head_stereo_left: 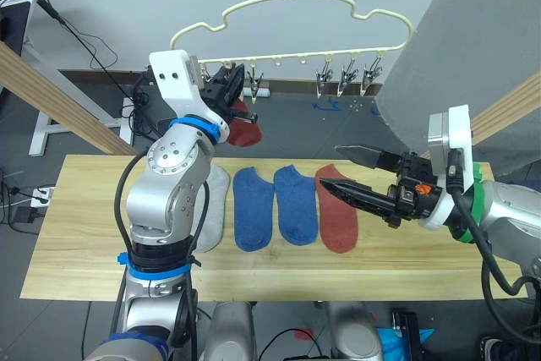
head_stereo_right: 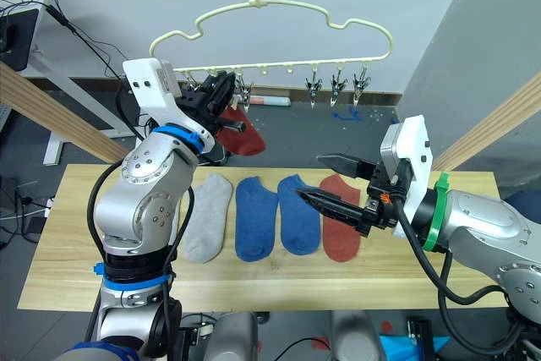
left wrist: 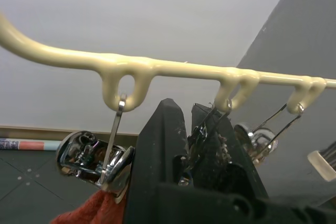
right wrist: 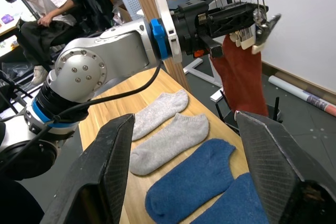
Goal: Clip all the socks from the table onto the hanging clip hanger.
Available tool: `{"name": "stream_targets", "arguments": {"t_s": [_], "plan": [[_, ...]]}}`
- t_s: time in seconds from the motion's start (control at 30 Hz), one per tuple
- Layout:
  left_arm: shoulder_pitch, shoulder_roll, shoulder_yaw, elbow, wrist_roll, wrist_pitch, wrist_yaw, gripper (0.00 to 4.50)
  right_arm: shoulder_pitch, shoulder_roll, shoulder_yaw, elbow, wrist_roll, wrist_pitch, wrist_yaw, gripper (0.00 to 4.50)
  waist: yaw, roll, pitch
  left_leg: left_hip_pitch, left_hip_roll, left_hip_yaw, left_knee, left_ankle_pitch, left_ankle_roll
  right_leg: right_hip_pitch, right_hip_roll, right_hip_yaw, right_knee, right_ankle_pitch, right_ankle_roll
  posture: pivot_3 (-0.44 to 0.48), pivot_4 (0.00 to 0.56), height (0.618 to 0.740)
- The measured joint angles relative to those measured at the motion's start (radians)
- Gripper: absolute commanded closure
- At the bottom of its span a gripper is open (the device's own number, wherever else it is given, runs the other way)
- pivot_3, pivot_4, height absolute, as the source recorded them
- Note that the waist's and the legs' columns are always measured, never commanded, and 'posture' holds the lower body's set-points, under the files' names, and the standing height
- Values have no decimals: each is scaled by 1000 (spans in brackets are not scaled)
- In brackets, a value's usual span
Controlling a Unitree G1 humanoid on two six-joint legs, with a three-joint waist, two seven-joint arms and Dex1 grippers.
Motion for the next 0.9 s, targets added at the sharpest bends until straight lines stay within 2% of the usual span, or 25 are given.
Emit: {"name": "stream_targets", "arguments": {"t_s": [0.17, 0.3, 0.4, 0.53, 0.9], "plan": [[-3, 16, 54, -20, -71, 77, -27, 4278, -65, -82, 87, 36, 23, 109, -72, 1299, -8, 0, 0, 0, 0, 0, 0, 0, 0, 0, 0, 0, 0, 0, 0, -255, 434, 740], [-3, 41, 106, -57, -129, 143, -37, 4278, -114, -75, 206, 105, -36, 215, -160, 1299, -15, 0, 0, 0, 0, 0, 0, 0, 0, 0, 0, 0, 0, 0, 0, -236, 435, 740], [-2, 50, 121, -84, -163, 189, -37, 4278, -163, -12, 270, 177, -112, 273, -239, 1299, -16, 0, 0, 0, 0, 0, 0, 0, 0, -1, 0, 0, 0, 0, 0, -226, 439, 740], [-1, 50, 138, -131, -200, 240, -17, 4278, -184, 61, 301, 221, -190, 327, -309, 77, -14, 0, 0, 0, 0, 0, -1, 0, 0, -1, 0, 0, -1, 0, 0, -214, 445, 740], [-3, 53, 181, -164, -291, 321, 14, 4278, -222, 247, 354, 267, -377, 535, -463, 31, -12, 0, 0, 0, 0, 1, -1, 0, 0, -1, 0, 0, 0, 0, 0, -216, 461, 740]]}}
